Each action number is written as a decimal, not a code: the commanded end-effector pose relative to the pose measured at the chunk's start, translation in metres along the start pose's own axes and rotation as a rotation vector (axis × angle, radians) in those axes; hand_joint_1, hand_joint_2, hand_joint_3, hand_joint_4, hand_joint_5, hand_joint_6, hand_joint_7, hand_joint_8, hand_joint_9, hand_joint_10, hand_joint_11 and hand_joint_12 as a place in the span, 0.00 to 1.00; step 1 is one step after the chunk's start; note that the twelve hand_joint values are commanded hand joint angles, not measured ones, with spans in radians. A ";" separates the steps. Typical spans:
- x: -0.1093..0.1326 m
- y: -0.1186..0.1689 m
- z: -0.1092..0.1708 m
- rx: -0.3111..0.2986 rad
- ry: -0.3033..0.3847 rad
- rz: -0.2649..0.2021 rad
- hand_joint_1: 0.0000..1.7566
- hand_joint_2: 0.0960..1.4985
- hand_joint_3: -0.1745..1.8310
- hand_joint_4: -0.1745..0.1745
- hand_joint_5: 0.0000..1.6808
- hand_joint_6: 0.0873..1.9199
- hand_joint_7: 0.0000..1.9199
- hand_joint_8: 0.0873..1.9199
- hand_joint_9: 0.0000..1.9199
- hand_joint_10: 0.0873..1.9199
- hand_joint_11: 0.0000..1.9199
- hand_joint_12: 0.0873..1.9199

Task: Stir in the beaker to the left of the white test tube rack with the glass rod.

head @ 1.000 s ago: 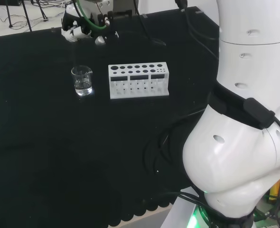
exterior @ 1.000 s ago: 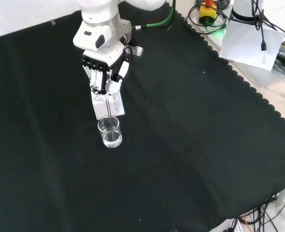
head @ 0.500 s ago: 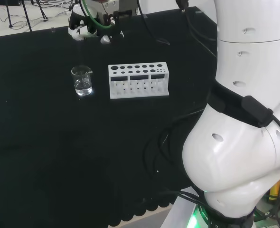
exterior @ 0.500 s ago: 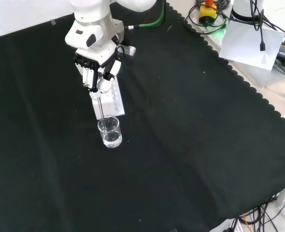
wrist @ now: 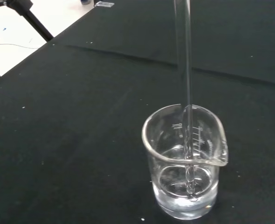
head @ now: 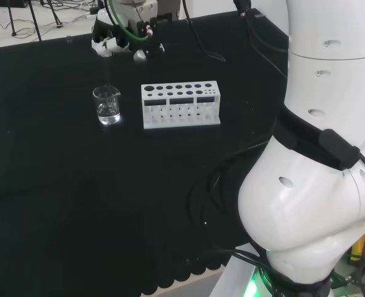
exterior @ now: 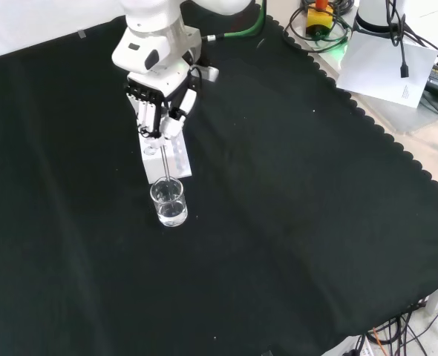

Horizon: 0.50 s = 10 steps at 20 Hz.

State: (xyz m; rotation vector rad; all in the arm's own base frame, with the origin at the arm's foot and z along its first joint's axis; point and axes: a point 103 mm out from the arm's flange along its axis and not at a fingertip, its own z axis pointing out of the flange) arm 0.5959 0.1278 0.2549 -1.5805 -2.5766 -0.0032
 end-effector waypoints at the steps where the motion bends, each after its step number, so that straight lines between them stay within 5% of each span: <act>1: 0.015 0.008 0.005 0.002 -0.009 -0.017 0.74 0.74 0.00 0.00 0.70 0.19 0.59 0.55 0.85 0.47 0.87 0.36; 10: 0.000 0.024 0.004 -0.005 -0.009 -0.008 0.74 0.74 0.00 0.00 0.70 0.19 0.59 0.55 0.85 0.47 0.87 0.36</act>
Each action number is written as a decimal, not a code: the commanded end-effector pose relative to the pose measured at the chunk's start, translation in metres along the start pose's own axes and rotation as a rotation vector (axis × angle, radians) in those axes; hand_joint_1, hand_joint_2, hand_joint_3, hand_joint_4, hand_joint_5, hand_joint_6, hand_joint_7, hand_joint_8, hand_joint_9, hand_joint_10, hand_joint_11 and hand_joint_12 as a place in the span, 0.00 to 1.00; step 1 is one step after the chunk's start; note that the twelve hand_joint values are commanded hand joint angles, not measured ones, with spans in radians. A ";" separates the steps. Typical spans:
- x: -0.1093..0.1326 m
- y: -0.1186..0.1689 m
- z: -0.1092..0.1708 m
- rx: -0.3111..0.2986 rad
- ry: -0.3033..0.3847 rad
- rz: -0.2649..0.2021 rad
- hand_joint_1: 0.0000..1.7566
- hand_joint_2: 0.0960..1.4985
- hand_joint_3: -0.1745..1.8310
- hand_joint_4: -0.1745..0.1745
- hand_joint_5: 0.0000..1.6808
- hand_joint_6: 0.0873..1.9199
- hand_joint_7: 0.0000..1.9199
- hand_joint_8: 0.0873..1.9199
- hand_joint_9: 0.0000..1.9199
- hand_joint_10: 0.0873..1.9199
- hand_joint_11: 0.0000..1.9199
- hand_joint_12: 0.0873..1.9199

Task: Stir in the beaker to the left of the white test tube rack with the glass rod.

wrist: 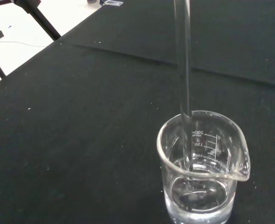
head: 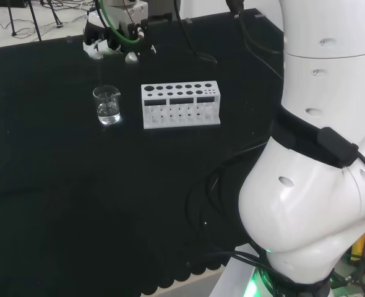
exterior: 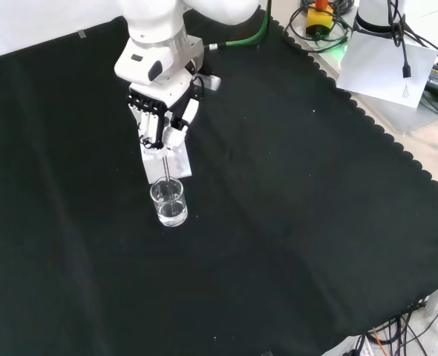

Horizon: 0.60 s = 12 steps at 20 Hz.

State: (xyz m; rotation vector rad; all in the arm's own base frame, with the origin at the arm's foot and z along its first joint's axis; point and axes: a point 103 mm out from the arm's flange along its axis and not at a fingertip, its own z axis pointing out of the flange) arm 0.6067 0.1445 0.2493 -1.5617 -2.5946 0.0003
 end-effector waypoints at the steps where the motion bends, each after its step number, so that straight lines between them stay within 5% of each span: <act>1: -0.011 0.006 -0.002 -0.006 -0.003 0.011 0.74 0.74 0.00 0.00 0.70 0.19 0.59 0.55 0.85 0.47 0.87 0.36; 12: -0.017 -0.010 -0.003 0.010 -0.017 0.042 0.74 0.74 0.00 0.00 0.70 0.19 0.59 0.55 0.85 0.47 0.87 0.36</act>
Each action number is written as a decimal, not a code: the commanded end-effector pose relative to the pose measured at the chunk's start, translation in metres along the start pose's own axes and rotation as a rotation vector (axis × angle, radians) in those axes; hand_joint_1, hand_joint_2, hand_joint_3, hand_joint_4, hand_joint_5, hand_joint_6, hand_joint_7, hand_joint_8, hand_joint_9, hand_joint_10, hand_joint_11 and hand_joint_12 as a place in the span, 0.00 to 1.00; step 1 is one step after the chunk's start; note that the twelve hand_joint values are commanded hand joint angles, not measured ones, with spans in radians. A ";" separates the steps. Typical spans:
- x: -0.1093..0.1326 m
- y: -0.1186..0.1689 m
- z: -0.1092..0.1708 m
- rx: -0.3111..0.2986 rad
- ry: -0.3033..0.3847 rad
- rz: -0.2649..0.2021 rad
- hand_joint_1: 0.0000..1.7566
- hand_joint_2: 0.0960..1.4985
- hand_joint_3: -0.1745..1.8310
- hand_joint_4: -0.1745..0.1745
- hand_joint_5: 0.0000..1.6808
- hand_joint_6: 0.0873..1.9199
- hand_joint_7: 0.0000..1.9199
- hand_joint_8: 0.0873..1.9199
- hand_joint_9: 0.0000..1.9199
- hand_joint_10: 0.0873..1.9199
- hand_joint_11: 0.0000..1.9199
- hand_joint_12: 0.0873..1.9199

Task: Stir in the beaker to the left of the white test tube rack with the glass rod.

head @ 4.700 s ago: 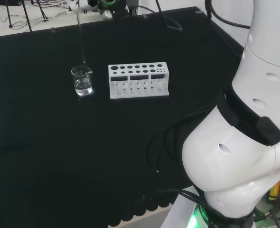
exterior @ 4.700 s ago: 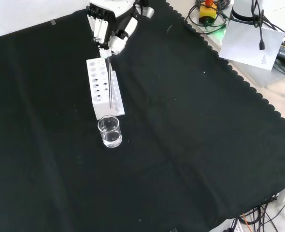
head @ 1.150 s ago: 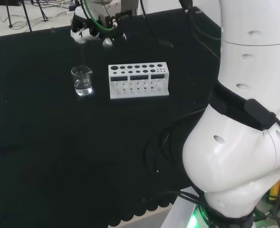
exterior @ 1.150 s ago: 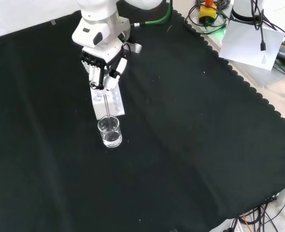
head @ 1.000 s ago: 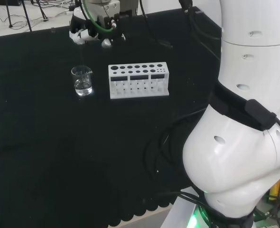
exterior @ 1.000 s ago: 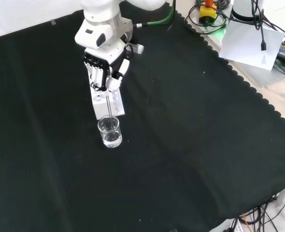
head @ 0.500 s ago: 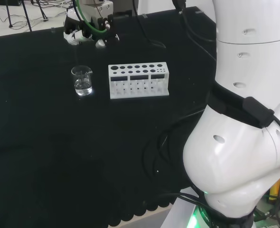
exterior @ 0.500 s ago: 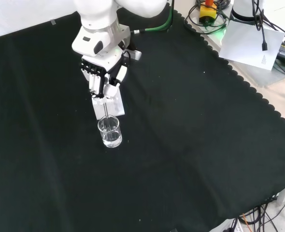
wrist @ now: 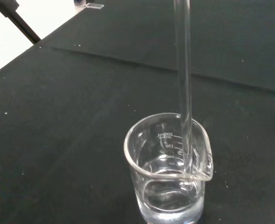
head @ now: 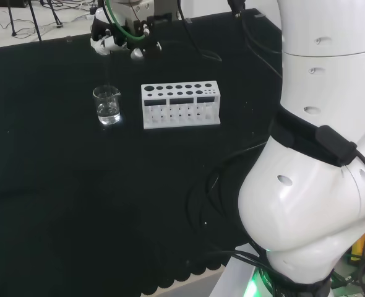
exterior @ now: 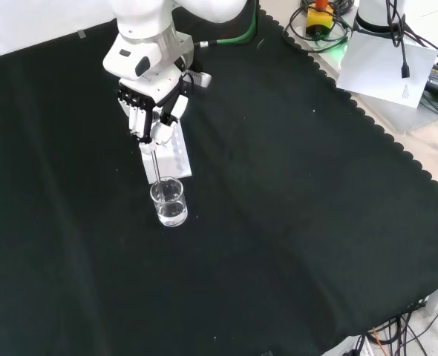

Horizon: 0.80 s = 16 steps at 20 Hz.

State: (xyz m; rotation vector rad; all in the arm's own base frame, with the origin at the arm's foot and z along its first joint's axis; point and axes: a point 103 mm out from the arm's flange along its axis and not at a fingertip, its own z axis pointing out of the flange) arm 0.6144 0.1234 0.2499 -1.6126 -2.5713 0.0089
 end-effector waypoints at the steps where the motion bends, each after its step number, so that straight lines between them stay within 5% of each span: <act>1: 0.007 -0.007 -0.001 0.011 -0.009 0.004 0.74 0.74 0.00 0.00 0.70 0.19 0.59 0.55 0.85 0.47 0.87 0.36; 8: 0.036 0.005 0.005 0.026 -0.016 -0.027 0.74 0.74 0.00 0.00 0.70 0.19 0.59 0.55 0.85 0.47 0.87 0.36; 16: 0.025 0.018 0.004 0.013 -0.008 -0.023 0.74 0.74 0.00 0.00 0.70 0.19 0.59 0.55 0.85 0.47 0.87 0.36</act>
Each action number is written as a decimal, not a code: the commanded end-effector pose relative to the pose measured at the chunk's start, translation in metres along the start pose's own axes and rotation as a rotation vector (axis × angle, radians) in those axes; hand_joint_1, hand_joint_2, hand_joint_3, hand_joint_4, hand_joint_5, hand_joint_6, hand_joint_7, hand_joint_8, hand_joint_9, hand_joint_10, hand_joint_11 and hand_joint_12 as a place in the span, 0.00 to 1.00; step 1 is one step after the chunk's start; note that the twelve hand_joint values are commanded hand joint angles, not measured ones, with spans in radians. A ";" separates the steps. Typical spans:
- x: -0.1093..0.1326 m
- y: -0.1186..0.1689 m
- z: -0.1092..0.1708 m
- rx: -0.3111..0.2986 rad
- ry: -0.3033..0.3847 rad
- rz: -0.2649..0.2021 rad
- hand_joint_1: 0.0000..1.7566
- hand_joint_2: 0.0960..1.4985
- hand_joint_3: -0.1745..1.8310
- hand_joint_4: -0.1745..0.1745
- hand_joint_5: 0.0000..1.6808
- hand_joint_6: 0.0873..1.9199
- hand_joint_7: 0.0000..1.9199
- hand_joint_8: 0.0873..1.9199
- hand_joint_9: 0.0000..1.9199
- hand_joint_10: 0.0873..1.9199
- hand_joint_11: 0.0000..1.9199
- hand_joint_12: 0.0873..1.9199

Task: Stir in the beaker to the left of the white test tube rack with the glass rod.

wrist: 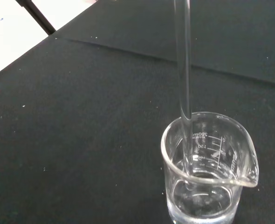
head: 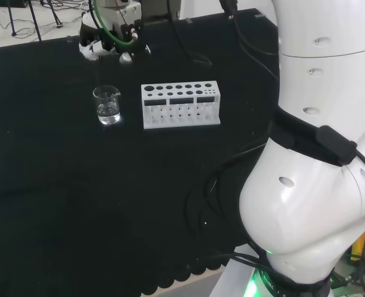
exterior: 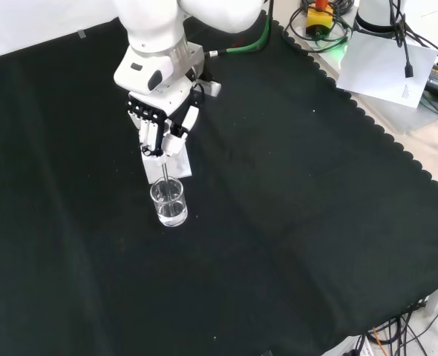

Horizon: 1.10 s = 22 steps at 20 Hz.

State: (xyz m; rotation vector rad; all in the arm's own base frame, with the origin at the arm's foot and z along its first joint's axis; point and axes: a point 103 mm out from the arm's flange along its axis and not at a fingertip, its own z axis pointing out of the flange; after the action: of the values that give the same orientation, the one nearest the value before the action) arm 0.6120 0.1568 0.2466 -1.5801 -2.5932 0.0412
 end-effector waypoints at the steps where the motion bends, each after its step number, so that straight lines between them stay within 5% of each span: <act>1: -0.008 0.004 -0.003 -0.007 0.004 0.005 0.74 0.74 0.00 0.00 0.70 0.19 0.59 0.55 0.85 0.47 0.87 0.36; 10: -0.021 -0.022 -0.017 -0.023 -0.010 0.046 0.74 0.74 0.00 0.00 0.70 0.19 0.59 0.55 0.86 0.47 0.87 0.36; 22: 0.004 -0.009 -0.008 -0.017 0.004 0.007 0.74 0.74 0.00 0.00 0.70 0.19 0.59 0.55 0.86 0.47 0.87 0.36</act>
State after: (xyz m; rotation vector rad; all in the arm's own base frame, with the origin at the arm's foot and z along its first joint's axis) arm 0.5973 0.1502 0.2593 -1.6105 -2.5897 0.0239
